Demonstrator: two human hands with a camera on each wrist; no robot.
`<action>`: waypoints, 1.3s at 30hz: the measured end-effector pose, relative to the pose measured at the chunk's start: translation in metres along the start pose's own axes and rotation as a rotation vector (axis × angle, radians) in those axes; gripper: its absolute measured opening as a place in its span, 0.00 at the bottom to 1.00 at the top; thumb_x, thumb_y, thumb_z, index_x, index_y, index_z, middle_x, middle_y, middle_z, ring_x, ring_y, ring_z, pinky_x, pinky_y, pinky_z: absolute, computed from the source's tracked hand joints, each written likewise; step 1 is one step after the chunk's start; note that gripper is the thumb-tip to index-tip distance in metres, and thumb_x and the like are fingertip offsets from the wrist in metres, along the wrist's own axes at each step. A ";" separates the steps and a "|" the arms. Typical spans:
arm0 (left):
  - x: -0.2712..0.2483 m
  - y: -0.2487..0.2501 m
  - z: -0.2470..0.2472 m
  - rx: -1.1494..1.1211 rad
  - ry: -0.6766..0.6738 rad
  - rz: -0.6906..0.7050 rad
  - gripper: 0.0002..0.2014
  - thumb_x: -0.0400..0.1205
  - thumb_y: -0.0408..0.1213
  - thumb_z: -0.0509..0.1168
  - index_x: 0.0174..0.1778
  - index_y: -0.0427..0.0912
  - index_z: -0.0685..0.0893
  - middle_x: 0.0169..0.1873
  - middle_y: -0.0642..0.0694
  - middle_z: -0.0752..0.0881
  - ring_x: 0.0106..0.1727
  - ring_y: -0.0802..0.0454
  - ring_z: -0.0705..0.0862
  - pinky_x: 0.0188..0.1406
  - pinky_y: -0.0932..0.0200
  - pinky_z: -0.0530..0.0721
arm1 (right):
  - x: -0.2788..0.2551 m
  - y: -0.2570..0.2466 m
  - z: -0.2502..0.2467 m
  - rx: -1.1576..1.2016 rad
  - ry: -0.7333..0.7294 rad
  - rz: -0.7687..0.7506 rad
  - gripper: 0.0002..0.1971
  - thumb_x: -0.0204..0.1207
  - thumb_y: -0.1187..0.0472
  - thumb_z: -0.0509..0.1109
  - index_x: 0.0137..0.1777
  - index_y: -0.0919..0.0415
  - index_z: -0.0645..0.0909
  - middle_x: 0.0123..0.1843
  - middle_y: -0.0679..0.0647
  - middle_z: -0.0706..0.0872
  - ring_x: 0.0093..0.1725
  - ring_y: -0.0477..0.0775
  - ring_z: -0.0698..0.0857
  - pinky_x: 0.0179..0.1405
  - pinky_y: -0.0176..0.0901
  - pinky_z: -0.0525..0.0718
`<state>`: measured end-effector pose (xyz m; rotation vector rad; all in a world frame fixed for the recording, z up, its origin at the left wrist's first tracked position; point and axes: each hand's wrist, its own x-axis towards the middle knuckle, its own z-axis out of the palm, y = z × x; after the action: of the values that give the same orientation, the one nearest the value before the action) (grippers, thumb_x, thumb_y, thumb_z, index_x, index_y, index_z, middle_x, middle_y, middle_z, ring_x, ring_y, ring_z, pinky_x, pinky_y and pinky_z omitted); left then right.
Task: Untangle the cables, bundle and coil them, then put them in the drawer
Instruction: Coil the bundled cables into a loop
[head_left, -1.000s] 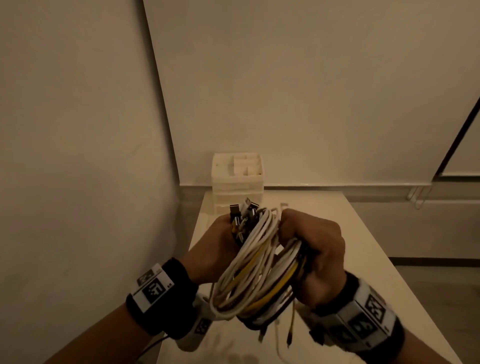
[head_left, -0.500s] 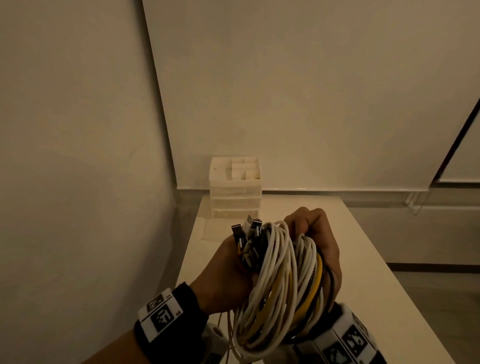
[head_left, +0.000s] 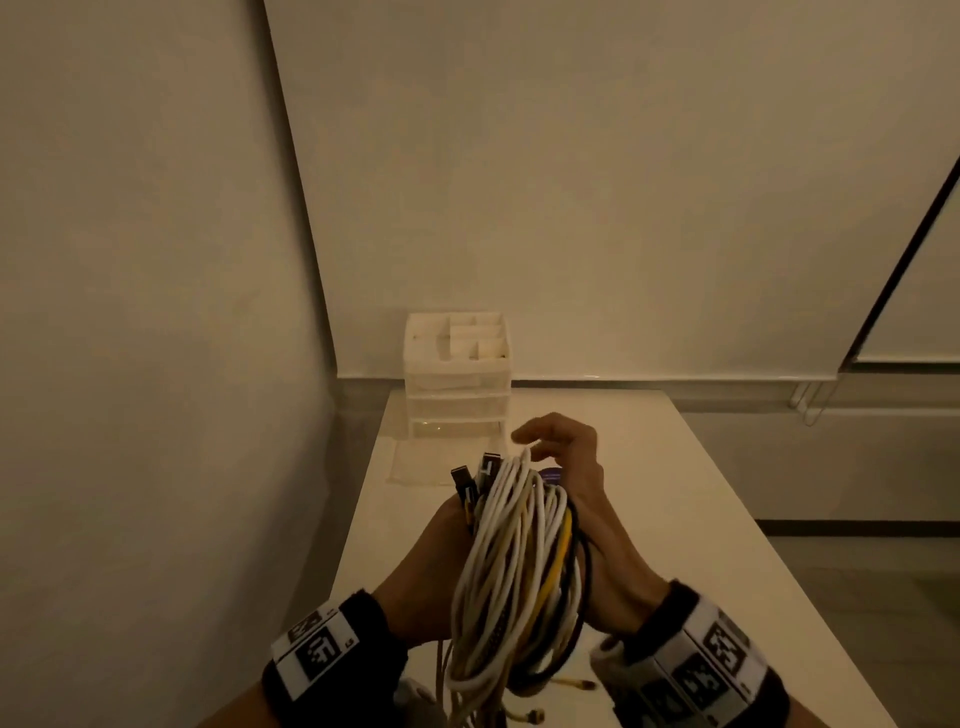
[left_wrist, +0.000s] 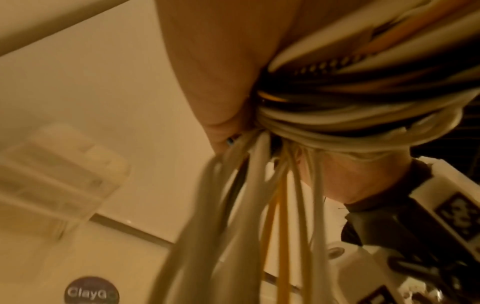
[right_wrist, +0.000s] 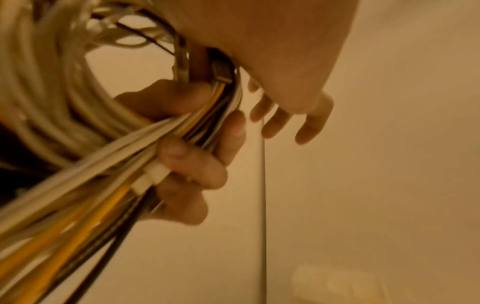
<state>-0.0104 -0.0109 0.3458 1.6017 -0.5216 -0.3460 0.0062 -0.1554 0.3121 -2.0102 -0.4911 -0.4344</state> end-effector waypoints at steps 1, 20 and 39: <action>0.002 -0.021 -0.006 -0.022 0.032 -0.035 0.17 0.61 0.51 0.72 0.07 0.55 0.78 0.17 0.64 0.83 0.28 0.87 0.76 0.36 0.84 0.74 | 0.002 -0.001 -0.001 -0.110 -0.084 -0.041 0.20 0.71 0.48 0.63 0.64 0.41 0.68 0.60 0.37 0.75 0.61 0.41 0.75 0.61 0.40 0.74; 0.046 -0.060 -0.040 0.001 0.163 0.281 0.13 0.72 0.42 0.70 0.50 0.44 0.90 0.46 0.29 0.88 0.49 0.28 0.87 0.50 0.29 0.85 | -0.007 0.021 -0.017 0.205 -0.003 0.202 0.15 0.77 0.64 0.60 0.61 0.56 0.81 0.54 0.50 0.88 0.54 0.51 0.87 0.55 0.55 0.84; 0.026 -0.074 -0.045 0.282 -0.110 0.245 0.15 0.76 0.40 0.70 0.59 0.54 0.84 0.49 0.55 0.90 0.53 0.54 0.88 0.57 0.57 0.85 | 0.003 0.023 -0.017 -0.560 -0.188 -0.016 0.18 0.75 0.60 0.70 0.44 0.47 0.60 0.41 0.46 0.78 0.37 0.50 0.76 0.36 0.56 0.81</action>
<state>0.0444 0.0169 0.2796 1.7719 -0.8729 -0.1816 0.0188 -0.1801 0.3038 -2.6059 -0.5428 -0.4262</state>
